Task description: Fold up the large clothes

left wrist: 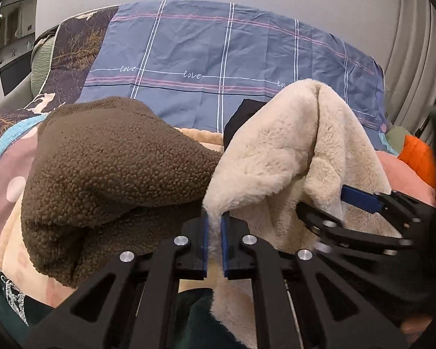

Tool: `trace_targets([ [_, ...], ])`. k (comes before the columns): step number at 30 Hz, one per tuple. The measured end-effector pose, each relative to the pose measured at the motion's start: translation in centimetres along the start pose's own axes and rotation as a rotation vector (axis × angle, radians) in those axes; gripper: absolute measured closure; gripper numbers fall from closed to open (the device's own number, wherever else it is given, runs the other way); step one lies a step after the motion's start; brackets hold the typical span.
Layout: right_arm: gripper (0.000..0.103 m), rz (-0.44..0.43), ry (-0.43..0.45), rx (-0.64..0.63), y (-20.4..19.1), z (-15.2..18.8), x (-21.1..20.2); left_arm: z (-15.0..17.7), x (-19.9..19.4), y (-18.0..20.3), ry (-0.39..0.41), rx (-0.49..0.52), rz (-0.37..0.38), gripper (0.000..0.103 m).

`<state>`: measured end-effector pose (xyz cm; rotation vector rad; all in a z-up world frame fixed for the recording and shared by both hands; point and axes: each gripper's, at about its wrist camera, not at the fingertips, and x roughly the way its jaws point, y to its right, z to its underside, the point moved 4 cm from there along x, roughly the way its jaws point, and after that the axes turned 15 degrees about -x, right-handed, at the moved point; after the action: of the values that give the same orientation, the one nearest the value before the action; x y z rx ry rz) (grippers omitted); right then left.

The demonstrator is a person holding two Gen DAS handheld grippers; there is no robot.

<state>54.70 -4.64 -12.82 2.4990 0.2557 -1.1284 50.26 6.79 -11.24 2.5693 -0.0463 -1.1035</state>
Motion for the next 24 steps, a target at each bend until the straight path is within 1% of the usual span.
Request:
trace_targets([
  [1, 0.051, 0.043, -0.007, -0.006, 0.1, 0.0, 0.4, 0.0, 0.2, 0.1, 0.0, 0.002, -0.001, 0.096],
  [2, 0.08, 0.079, -0.012, -0.009, 0.3, 0.1, 0.5, 0.0, 0.3, 0.2, -0.002, 0.007, -0.006, 0.096],
  [3, 0.093, 0.113, -0.019, 0.0, 1.0, 0.3, 0.4, 0.0, 0.3, 0.2, -0.001, 0.013, -0.011, 0.096],
  [6, 0.095, 0.075, 0.058, 0.127, 4.3, 1.4, -2.3, 0.1, -0.2, 0.4, 0.012, 0.031, -0.003, 0.096],
  [7, 0.096, 0.063, 0.098, 0.178, 6.1, 2.1, -4.1, 0.1, -0.6, 0.4, 0.022, 0.038, 0.002, 0.096],
  [9, 0.096, 0.029, 0.176, 0.24, 9.0, 3.8, -7.6, 0.2, -2.2, 0.1, 0.054, 0.053, 0.016, 0.097],
  [10, 0.096, 0.006, 0.221, 0.265, 10.7, 5.4, -9.8, 0.2, -3.2, 0.0, 0.074, 0.059, 0.026, 0.098],
  [11, 0.096, -0.018, 0.25, 0.291, 12.0, 7.1, -11.7, 0.3, -4.7, -0.2, 0.102, 0.068, 0.042, 0.103],
  [12, 0.097, -0.052, 0.266, 0.311, 12.9, 9.2, -13.3, 0.7, -6.9, -0.6, 0.14, 0.08, 0.073, 0.103],
  [14, 0.096, -0.089, 0.28, 0.32, 13.5, 12.8, -15.3, 2.1, -10.3, -1.5, 0.194, 0.111, 0.103, 0.103],
  [15, 0.096, -0.107, 0.282, 0.306, 13.0, 15.9, -16.3, 3.0, -11.6, -1.9, 0.211, 0.127, 0.106, 0.103],
  [16, 0.096, -0.115, 0.279, 0.292, 12.5, 17.6, -16.6, 4.0, -12.7, -2.4, 0.221, 0.142, 0.107, 0.103],
  [17, 0.095, -0.115, 0.26, 0.267, 11.4, 20.1, -16.6, 5.3, -13.5, -3.0, 0.212, 0.152, 0.111, 0.103],
  [18, 0.094, -0.108, 0.217, 0.241, 10.4, 22.1, -16.1, 6.5, -13.7, -3.5, 0.18, 0.154, 0.119, 0.103],
  [20, 0.09, -0.111, 0.141, 0.243, 9.1, 24.1, -14.7, 8.1, -13.2, -3.8, 0.119, 0.159, 0.117, 0.103],
  [21, 0.089, -0.131, 0.103, 0.283, 9.0, 25.0, -13.8, 8.6, -12.7, -3.6, 0.099, 0.17, 0.107, 0.101],
  [22, 0.083, -0.151, 0.089, 0.316, 9.2, 25.4, -13.6, 9.0, -12.3, -3.4, 0.084, 0.178, 0.097, 0.096],
  [23, 0.076, -0.173, 0.075, 0.352, 9.5, 25.5, -13.4, 9.1, -11.8, -2.8, 0.067, 0.178, 0.108, 0.077],
  [24, 0.072, -0.184, 0.073, 0.372, 9.8, 25.1, -13.4, 9.0, -11.4, -2.2, 0.055, 0.172, 0.128, 0.055],
])
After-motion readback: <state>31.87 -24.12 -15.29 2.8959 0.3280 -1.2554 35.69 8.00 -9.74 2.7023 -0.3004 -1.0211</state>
